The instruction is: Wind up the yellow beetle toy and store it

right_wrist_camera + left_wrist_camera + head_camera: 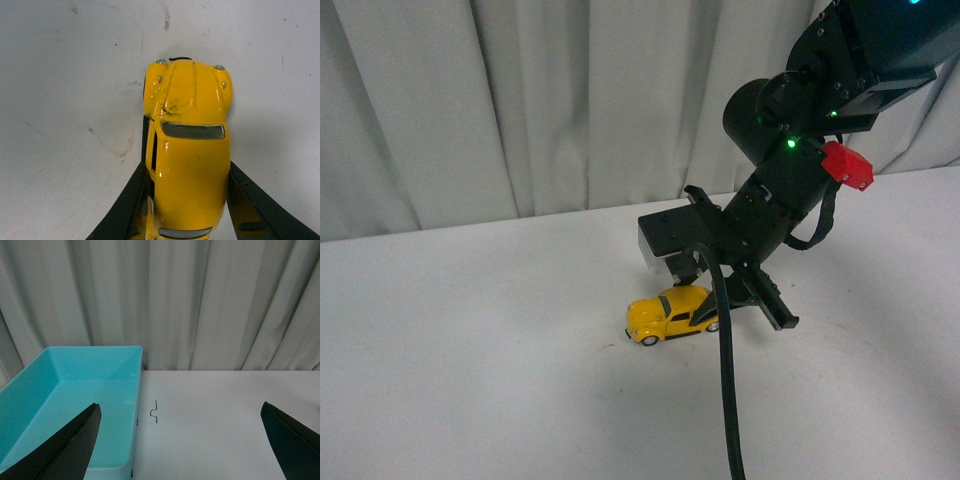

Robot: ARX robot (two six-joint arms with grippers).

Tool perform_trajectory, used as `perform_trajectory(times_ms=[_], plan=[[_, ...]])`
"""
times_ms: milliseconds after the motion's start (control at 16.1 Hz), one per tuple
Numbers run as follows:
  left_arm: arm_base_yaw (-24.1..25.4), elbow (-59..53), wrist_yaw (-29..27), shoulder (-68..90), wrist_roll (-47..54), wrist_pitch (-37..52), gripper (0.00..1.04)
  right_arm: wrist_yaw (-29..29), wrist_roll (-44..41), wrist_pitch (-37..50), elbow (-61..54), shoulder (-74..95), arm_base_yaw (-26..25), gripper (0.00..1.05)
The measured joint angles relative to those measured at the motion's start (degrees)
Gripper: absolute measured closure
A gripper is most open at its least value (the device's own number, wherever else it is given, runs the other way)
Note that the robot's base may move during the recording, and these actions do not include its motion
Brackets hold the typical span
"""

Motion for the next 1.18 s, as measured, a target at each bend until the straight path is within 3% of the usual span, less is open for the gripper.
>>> perform_trajectory(times_ms=[685, 1183], plan=[[0.0, 0.0, 0.02, 0.0, -0.02, 0.0, 0.07, -1.29, -5.77, 1.49, -4.5, -1.88, -6.23, 0.67], [0.0, 0.0, 0.02, 0.0, -0.02, 0.0, 0.07, -2.64, -7.04, 2.6, -10.19, -4.42, -14.93, 0.67]])
